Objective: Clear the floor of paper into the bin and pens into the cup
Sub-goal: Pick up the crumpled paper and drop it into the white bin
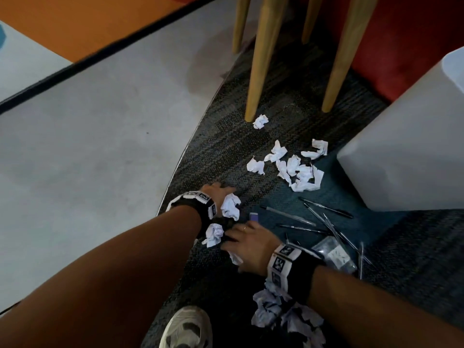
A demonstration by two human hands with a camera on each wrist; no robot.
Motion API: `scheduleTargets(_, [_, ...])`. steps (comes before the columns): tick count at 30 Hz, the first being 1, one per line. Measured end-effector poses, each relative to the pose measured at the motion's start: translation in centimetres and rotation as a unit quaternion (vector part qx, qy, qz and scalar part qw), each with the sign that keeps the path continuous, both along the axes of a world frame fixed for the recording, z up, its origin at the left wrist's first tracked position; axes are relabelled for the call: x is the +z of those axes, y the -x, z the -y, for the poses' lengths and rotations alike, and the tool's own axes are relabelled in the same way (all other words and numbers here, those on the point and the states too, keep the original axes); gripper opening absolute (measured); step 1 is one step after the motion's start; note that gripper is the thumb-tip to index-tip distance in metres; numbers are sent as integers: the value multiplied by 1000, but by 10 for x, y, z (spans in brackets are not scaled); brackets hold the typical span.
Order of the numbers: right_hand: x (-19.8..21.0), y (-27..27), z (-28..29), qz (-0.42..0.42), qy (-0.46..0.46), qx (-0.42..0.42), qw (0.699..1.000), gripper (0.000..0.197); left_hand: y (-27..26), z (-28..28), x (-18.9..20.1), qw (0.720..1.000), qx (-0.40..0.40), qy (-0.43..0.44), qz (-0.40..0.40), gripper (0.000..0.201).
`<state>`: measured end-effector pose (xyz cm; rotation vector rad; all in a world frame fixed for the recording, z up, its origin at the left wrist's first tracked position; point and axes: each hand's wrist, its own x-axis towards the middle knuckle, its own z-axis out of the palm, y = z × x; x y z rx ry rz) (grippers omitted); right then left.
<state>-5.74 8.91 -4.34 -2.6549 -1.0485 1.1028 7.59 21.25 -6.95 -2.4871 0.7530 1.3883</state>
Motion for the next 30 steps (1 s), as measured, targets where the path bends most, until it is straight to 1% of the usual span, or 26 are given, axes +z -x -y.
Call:
scheduleTargets(2, [-9,11,-3,-32,29,18,999,83,4,1,-2,1000,14,6,9,86])
scheduleTargets(3, [-13,18,-2,-33,33,17,999,81,5,1,-2,1000,17,13,15,81])
scheduleTargets(4, [-18,25,-1,-24,27,10,999,71,7,0,-2,999,20,20,22,75])
scheduleTargets(6, [-25,36,2,32,-3,4,999,36,8,-1,-1,999,32,33,24,68])
scheduleTargets(7, [-25,38,5,55,4,4,998,23,8,0,0,998,46,43,24,65])
scheduleTargets(8, [-24,37,9,63,16,-2,998,17,8,0,1,996,59,55,29,61])
scheduleTargets(11, [-23,33,22,52,68,-11,996,22,6,3,4,992,87,83,43,48])
scheduleTargets(14, [-18,23,36,50,72,-21,996,26,2,11,12,988,105,103,54,48])
scheduleTargets(17, [-5,13,45,18,54,-66,996,28,-4,23,19,981,126,130,68,51])
scheduleTargets(19, [6,4,51,-2,36,-117,992,30,-9,34,26,977,139,146,65,54])
scheduleTargets(22, [22,-7,65,-5,19,-178,984,37,-15,54,39,970,146,180,74,55])
scheduleTargets(24, [34,-18,80,20,14,-218,976,36,-17,70,51,966,142,201,83,56])
scheduleTargets(26, [51,-32,99,75,-13,-253,964,33,-19,87,66,958,137,229,100,56])
scheduleTargets(28, [76,-45,121,132,-37,-284,949,33,-21,107,85,948,135,261,119,49])
scheduleTargets(30, [107,-54,145,184,-49,-312,931,28,-25,127,106,935,140,295,137,44])
